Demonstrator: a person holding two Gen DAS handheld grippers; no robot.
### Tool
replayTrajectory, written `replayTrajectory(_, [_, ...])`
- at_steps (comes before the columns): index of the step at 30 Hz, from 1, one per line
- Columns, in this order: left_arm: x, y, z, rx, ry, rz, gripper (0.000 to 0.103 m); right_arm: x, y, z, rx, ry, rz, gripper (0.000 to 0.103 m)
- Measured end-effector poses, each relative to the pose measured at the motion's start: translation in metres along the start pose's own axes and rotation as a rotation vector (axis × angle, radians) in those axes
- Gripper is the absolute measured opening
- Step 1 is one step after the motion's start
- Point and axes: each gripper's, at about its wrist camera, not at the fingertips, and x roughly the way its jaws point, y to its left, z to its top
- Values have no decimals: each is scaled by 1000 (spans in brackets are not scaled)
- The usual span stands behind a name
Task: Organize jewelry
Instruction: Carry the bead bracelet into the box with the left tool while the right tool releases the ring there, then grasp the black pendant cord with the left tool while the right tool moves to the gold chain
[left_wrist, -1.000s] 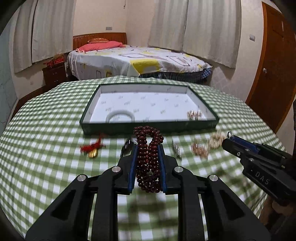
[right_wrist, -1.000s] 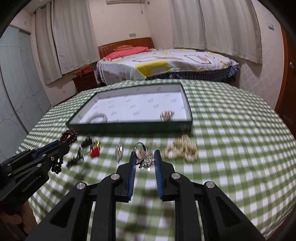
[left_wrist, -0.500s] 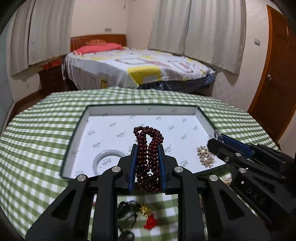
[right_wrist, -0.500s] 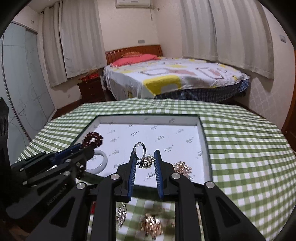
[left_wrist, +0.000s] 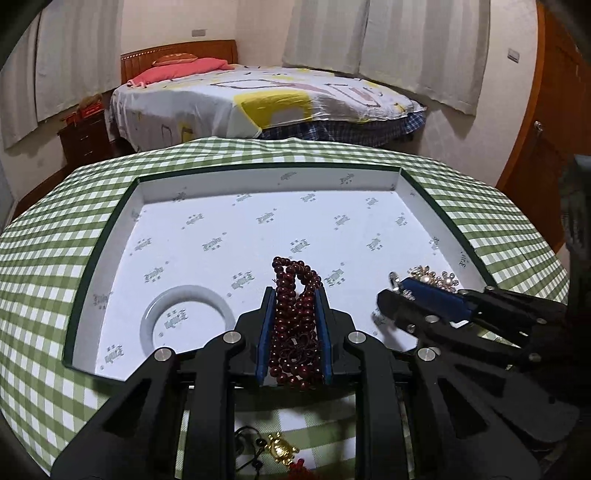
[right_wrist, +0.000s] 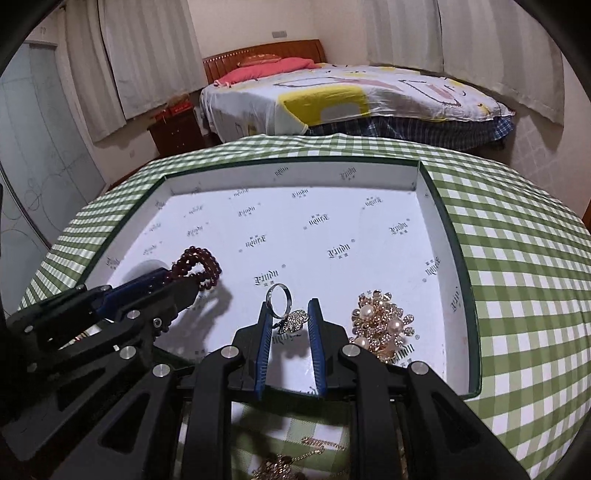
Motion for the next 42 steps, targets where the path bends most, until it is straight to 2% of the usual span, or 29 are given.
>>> replayTrajectory(13, [6,4,-1,-22,11,-18,24,3,-4,2,-3,-2,-2,21])
replayTrajectory(20, [9,6,-3,-35,18,-21,34,2,-6,2,4,-11,-5,28])
replayTrajectory(24, [7,11,-3,-62,14,-34,48,-1,-11,2,21,-20,1,30])
replayTrajectory(29, [1,11,-2,-64,-2,-41,52,-7,-11,4,19,-36,-4,31])
replayTrajectory(36, [-24,11,2,-47,-64,-18,62,-30,-5,5,7,-86,-11,34])
replayTrajectory(42, [-57,18,-6,-47,-114,8,63,-58,-1,-7,2,-129,-29,35])
